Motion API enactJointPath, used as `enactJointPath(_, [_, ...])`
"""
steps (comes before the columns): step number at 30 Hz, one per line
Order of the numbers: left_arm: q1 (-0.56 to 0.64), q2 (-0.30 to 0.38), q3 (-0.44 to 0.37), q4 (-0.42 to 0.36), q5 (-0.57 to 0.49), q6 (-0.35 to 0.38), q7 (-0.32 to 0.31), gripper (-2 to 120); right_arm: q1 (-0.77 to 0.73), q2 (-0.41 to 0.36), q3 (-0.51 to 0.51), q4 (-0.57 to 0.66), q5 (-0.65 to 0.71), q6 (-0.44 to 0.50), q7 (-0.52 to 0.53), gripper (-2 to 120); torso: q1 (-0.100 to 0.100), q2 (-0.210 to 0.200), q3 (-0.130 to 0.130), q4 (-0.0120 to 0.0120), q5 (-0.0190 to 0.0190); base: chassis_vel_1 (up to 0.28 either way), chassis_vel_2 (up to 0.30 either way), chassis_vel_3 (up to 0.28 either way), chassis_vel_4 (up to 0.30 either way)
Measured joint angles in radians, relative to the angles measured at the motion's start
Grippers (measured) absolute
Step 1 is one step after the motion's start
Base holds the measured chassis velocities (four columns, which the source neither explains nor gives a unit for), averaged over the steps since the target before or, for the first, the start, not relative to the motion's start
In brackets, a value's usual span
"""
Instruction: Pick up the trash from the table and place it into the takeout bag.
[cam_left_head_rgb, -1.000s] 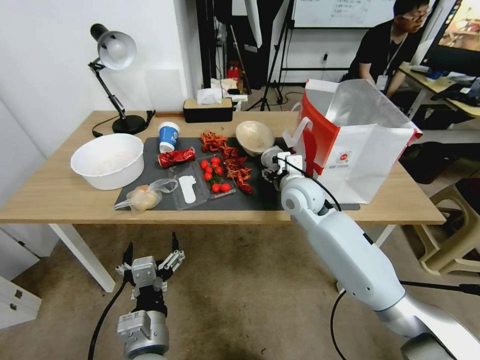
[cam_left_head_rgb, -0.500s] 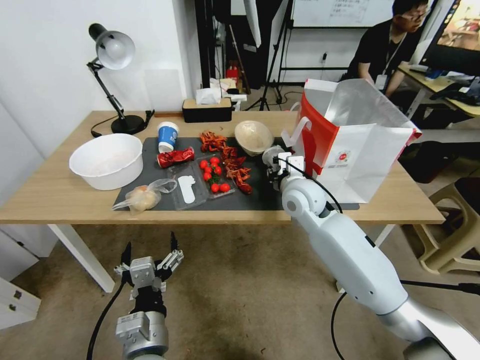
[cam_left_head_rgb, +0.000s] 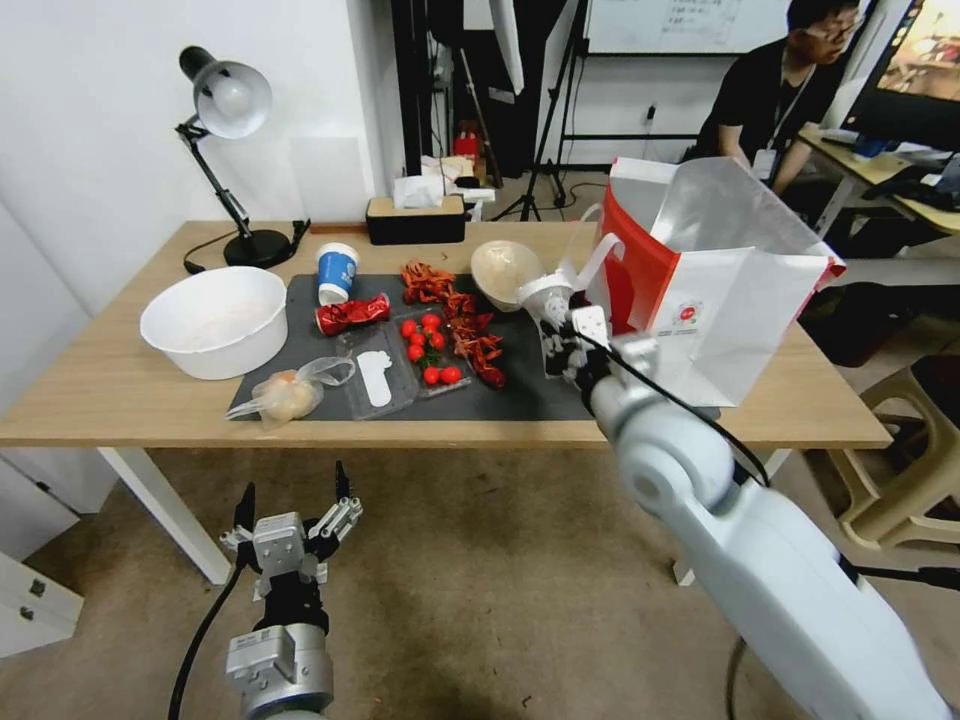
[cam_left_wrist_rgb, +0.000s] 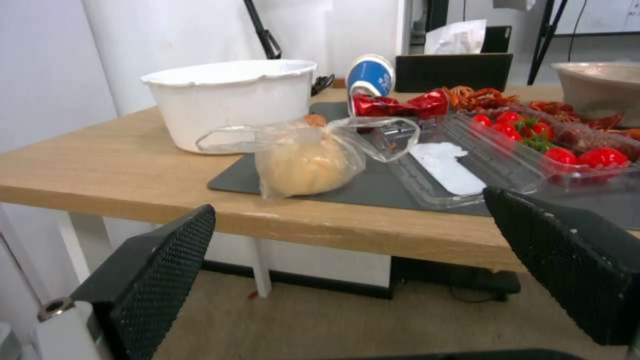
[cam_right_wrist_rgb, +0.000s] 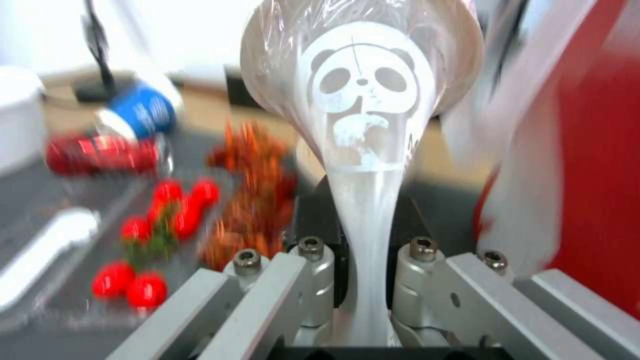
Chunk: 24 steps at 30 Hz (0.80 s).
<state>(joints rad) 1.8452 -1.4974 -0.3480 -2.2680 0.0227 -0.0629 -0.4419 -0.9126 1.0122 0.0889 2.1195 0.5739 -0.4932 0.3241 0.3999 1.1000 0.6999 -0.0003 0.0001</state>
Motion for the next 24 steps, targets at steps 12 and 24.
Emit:
enactJointPath(12, [-0.008, -0.006, 0.007, 0.013, 0.005, -0.006, -0.004, 100, 0.106, -0.069, 0.162, -0.016, 0.088, 0.278, -0.105, 3, 0.000, 0.000, 0.000, 0.0005, -0.0002, 0.000, 0.000, 0.000, 0.000])
enactJointPath(24, [-0.011, -0.003, 0.011, 0.028, 0.002, -0.006, -0.009, 100, 0.233, -0.124, 0.222, -0.120, 0.184, 0.167, 0.071, 3, 0.000, 0.000, 0.000, 0.0002, 0.0000, 0.000, 0.000, 0.000, 0.000])
